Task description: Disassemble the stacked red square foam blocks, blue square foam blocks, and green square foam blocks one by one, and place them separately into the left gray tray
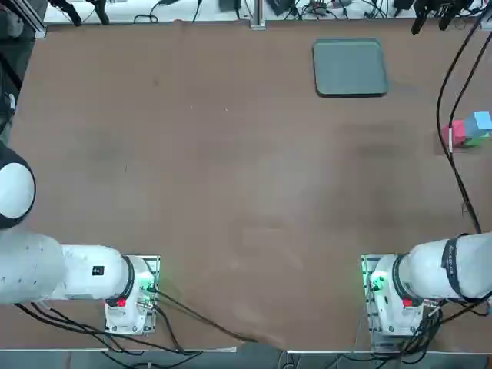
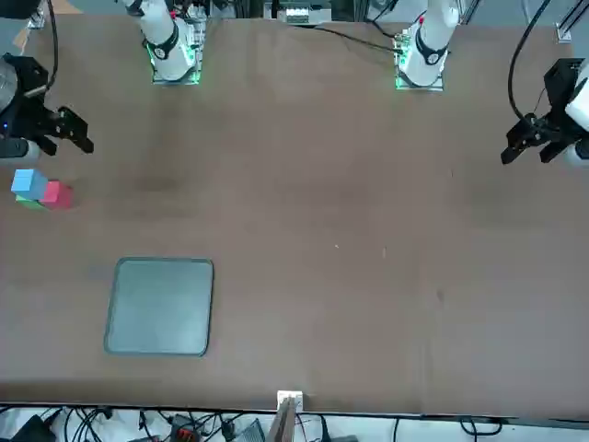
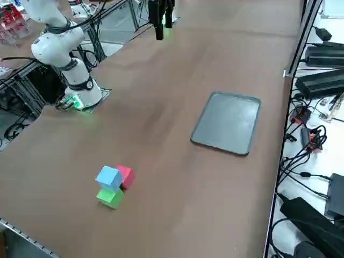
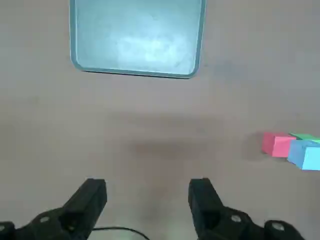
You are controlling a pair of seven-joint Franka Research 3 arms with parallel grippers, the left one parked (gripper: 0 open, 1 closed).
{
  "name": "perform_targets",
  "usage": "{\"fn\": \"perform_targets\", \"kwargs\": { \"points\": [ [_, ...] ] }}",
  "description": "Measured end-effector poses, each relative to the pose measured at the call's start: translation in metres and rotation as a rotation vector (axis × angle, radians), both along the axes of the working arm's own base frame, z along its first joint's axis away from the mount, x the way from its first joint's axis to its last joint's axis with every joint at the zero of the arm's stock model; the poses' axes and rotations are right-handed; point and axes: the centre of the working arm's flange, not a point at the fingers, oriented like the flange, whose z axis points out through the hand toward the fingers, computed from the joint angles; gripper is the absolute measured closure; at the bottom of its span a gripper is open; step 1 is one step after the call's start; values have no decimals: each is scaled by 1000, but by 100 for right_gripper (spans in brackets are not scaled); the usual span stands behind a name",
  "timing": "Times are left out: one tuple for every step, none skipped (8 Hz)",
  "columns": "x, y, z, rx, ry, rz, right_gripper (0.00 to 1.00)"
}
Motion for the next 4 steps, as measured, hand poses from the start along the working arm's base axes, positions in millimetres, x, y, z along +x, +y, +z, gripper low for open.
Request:
{"fn": "perform_targets", "kwargs": {
  "points": [
    [0,0,0,2,0,-1,0],
    [0,0,0,6,0,-2,0],
    [0,-2,0,7,0,-8,0],
    [0,-8,0,7,2,-19,0]
  ]
}}
